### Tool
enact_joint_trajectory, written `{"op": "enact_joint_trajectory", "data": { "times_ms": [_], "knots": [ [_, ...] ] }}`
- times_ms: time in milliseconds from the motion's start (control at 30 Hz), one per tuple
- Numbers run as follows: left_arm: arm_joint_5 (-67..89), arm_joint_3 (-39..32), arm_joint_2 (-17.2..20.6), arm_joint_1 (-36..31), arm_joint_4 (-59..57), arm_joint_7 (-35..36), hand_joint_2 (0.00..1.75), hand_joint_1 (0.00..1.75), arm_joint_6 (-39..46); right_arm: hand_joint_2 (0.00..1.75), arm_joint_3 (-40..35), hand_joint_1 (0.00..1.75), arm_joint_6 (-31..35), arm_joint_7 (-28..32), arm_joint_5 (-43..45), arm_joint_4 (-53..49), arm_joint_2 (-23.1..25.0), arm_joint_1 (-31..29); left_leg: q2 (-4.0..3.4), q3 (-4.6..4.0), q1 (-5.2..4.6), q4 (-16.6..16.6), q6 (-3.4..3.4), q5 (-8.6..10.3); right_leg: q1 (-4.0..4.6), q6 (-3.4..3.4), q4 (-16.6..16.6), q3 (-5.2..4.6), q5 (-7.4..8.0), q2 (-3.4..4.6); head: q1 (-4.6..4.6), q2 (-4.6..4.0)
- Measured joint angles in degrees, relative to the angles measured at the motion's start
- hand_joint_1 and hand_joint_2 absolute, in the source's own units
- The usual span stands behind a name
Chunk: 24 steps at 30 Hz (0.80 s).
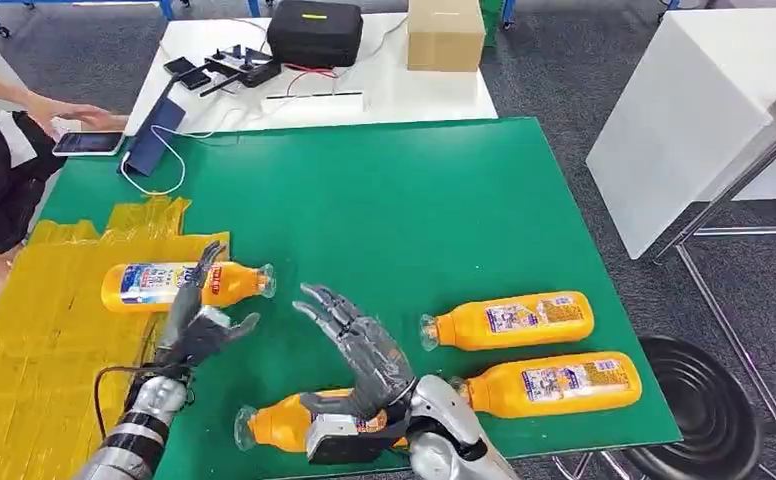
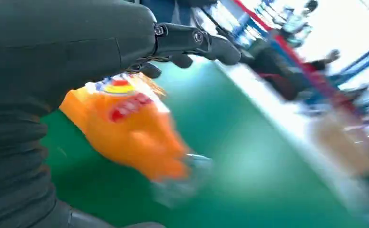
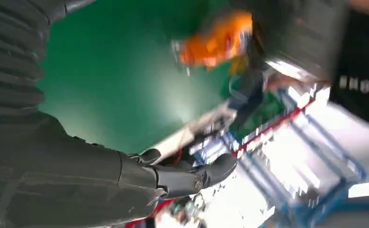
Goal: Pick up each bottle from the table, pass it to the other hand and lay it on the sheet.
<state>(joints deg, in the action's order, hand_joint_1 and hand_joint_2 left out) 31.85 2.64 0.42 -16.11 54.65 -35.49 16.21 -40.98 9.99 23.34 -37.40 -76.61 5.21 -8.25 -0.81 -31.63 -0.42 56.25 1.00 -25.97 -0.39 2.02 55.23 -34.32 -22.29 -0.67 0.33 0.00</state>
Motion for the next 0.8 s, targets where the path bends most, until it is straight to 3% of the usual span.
{"op": "enact_joint_trajectory", "data": {
  "times_ms": [400, 800],
  "knots": [
    [-13.82, -10.82, -0.94, 5.1, 16.01, -2.47, 1.75, 0.0, -7.01, 1.75, -0.72, 0.0, -2.19, -0.09, -1.55, -0.92, -4.16, 0.98, -0.01, 0.05, 0.06, 0.0, -0.02, 0.02, 0.08, -0.01, 0.01, 0.02, 0.01, 0.02, -0.02, 0.0],
    [-17.45, -13.68, -3.17, 6.98, 24.36, -2.52, 1.75, 0.0, -9.63, 1.75, -2.3, 0.0, -2.51, -3.94, -5.75, -1.38, -6.15, 1.24, 0.0, 0.02, 0.03, 0.0, 0.0, 0.0, 0.03, 0.0, 0.0, 0.01, 0.01, 0.0, -0.02, 0.0]
  ]
}}
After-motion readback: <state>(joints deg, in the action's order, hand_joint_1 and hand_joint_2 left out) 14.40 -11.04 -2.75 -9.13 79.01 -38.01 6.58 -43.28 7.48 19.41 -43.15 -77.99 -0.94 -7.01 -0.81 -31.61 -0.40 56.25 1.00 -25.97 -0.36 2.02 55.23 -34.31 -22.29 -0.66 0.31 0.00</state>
